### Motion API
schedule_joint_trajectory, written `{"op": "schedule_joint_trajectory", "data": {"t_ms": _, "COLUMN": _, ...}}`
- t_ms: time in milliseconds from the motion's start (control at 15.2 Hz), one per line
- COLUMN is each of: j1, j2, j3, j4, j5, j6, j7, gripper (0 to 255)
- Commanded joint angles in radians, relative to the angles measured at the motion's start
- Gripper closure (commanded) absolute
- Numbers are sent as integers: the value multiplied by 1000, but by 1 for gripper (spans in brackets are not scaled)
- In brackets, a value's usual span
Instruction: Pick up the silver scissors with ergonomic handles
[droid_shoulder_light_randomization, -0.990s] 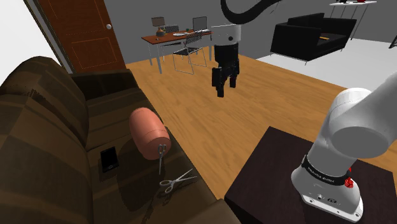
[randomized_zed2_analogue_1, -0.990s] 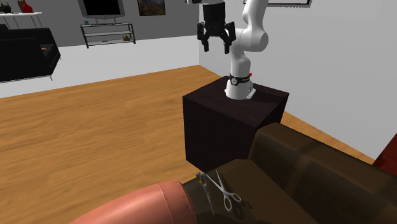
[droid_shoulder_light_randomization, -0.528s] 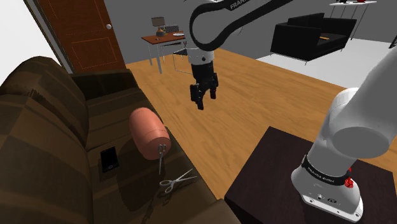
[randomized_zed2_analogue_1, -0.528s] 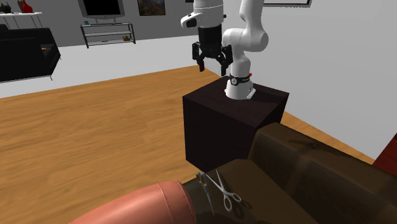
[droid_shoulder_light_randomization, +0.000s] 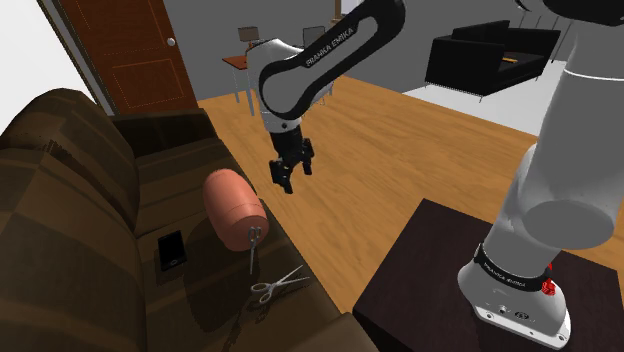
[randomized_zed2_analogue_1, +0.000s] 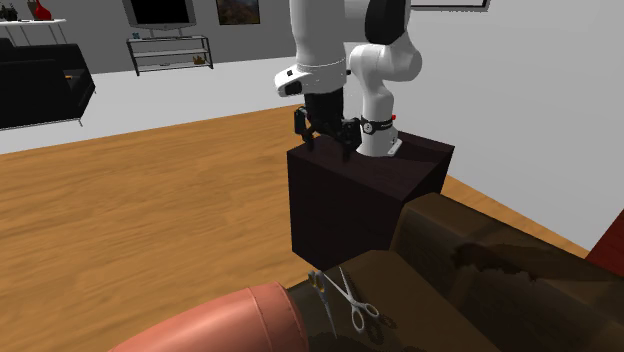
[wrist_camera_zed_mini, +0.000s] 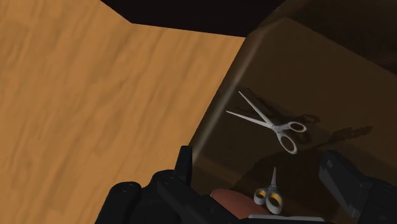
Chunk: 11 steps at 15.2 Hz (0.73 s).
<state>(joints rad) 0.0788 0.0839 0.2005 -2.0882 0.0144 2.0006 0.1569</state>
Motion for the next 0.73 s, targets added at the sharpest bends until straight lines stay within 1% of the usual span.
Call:
{"op": "schedule_joint_trajectory", "data": {"t_ms": 0, "j1": 12, "j2": 87, "j3": 6, "j4": 63, "j5": -25, "j6": 12, "j7": 21, "gripper": 0}}
{"op": "schedule_joint_trajectory", "data": {"t_ms": 330, "j1": 49, "j2": 295, "j3": 6, "j4": 234, "j5": -85, "j6": 19, "j7": 61, "gripper": 0}}
{"op": "schedule_joint_trajectory", "data": {"t_ms": 660, "j1": 96, "j2": 509, "j3": -5, "j4": 445, "j5": -135, "j6": -7, "j7": 86, "gripper": 0}}
